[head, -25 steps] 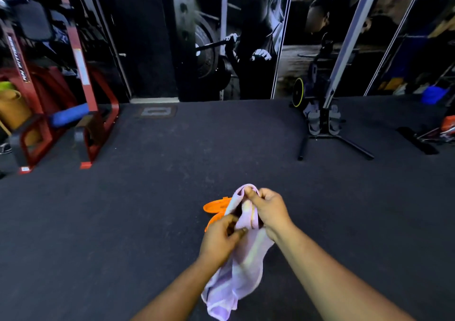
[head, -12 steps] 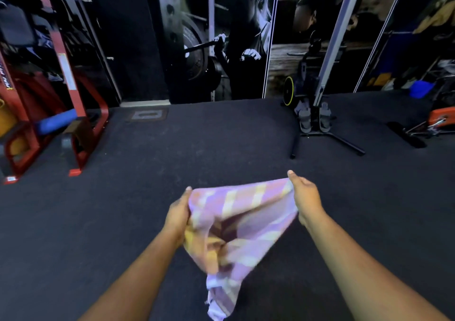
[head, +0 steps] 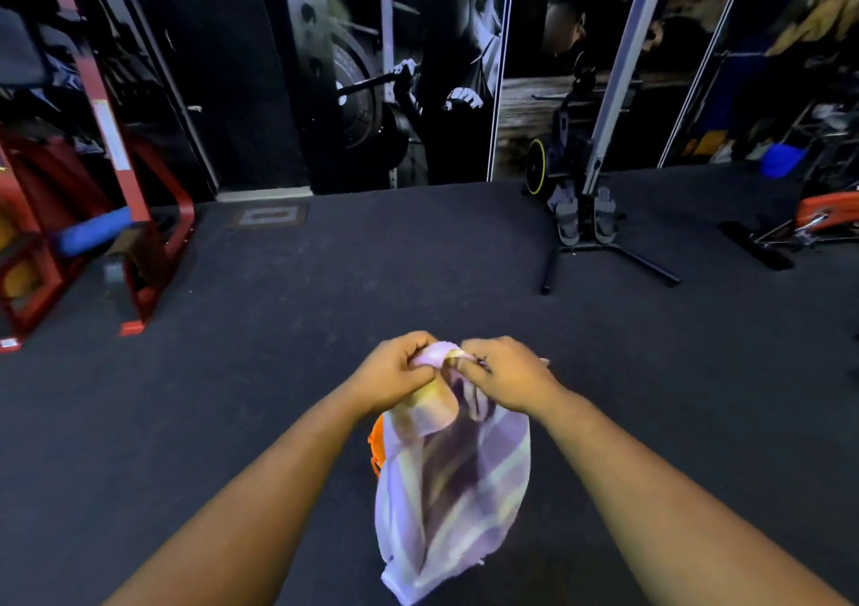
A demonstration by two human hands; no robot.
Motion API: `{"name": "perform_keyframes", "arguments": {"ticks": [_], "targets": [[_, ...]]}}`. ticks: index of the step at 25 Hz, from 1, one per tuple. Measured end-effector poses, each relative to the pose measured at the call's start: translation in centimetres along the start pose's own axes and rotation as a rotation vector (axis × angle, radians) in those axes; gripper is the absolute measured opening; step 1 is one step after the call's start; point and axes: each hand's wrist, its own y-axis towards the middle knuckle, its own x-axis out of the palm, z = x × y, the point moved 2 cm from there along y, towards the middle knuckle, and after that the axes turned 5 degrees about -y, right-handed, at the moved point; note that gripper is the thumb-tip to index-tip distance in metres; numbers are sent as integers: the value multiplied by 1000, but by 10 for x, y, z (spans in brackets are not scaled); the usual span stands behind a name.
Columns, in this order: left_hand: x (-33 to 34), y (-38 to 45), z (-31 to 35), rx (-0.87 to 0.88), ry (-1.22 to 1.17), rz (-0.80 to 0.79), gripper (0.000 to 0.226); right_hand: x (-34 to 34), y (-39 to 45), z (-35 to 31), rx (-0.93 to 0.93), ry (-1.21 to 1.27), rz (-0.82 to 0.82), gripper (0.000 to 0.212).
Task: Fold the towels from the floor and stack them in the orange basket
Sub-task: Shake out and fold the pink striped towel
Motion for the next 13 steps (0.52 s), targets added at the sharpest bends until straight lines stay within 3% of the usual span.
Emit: {"name": "perform_keyframes", "arguments": {"ticks": [3,4,6,8,9,11,12,13], "targets": [[-13,-18,-40,-96,301,-31,20,-3,-4,22,-9,192,80,42],[-12,-26,-50,-180,180,-52,16,-5,-6,25,4,203,98,43],[2,-34,-52,-345,-395,66,14,-5,-8,33,96,178,133,44],[14,-39,-37,-395,-665,192,15,-6,-4,36,232,153,158,41],[16,-41,-31,-345,-592,160,28,-6,-4,38,290,146,164,40],[20,-46,-28,-209,18,-132,79,-8,-4,41,363,166,172,38],[23,-49,-28,-135,327,-233,95,-8,-5,43,384,188,159,38],[24,-50,-33,-87,469,-236,93,-7,-5,47,397,214,138,38]]}}
